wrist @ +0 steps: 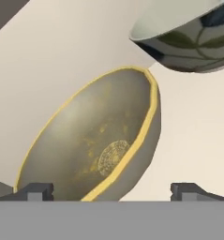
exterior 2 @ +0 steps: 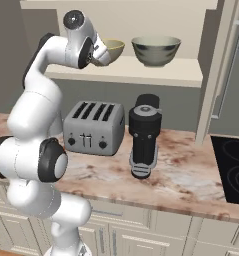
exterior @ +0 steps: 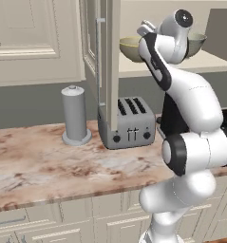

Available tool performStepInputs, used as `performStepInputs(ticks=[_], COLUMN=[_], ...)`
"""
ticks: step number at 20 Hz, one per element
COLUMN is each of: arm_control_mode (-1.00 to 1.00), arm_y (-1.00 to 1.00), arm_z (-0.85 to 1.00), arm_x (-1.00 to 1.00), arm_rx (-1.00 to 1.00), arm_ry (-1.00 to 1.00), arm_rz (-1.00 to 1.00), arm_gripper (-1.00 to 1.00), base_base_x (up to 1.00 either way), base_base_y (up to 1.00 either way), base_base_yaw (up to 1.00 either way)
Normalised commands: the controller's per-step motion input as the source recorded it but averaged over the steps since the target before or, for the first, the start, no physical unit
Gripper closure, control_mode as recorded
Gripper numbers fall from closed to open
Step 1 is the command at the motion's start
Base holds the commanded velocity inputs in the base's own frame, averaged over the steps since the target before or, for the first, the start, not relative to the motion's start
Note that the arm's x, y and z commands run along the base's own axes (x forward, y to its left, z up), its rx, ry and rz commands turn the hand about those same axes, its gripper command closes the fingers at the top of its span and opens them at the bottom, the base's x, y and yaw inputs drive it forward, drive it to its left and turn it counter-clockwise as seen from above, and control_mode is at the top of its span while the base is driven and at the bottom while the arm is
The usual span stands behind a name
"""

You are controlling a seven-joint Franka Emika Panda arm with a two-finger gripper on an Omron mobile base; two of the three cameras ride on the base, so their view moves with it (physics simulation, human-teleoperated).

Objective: Pick up the bowls from the cabinet and place each bowl in front of a stool on the dining counter.

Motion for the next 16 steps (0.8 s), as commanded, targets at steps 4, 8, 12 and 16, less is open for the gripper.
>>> performStepInputs(ticks=[4, 8, 12, 16], arm_control_mode=[-1.0, -1.0, -1.0, -1.0], arm_y=[0.0, 0.0, 0.0, 0.0], arm_z=[0.0, 0.0, -0.02, -0.04], arm_x=[0.44, 0.32, 0.13, 0.06], arm_rx=[-0.01, 0.0, 0.0, 0.0], arm_ry=[0.03, 0.07, 0.07, 0.05], arm_rz=[0.0, 0.0, 0.0, 0.0], arm_gripper=[-1.0, -1.0, -1.0, -1.0], base_base_x=[0.0, 0.0, 0.0, 0.0], base_base_y=[0.0, 0.0, 0.0, 0.0], base_base_yaw=[0.0, 0.0, 0.0, 0.0])
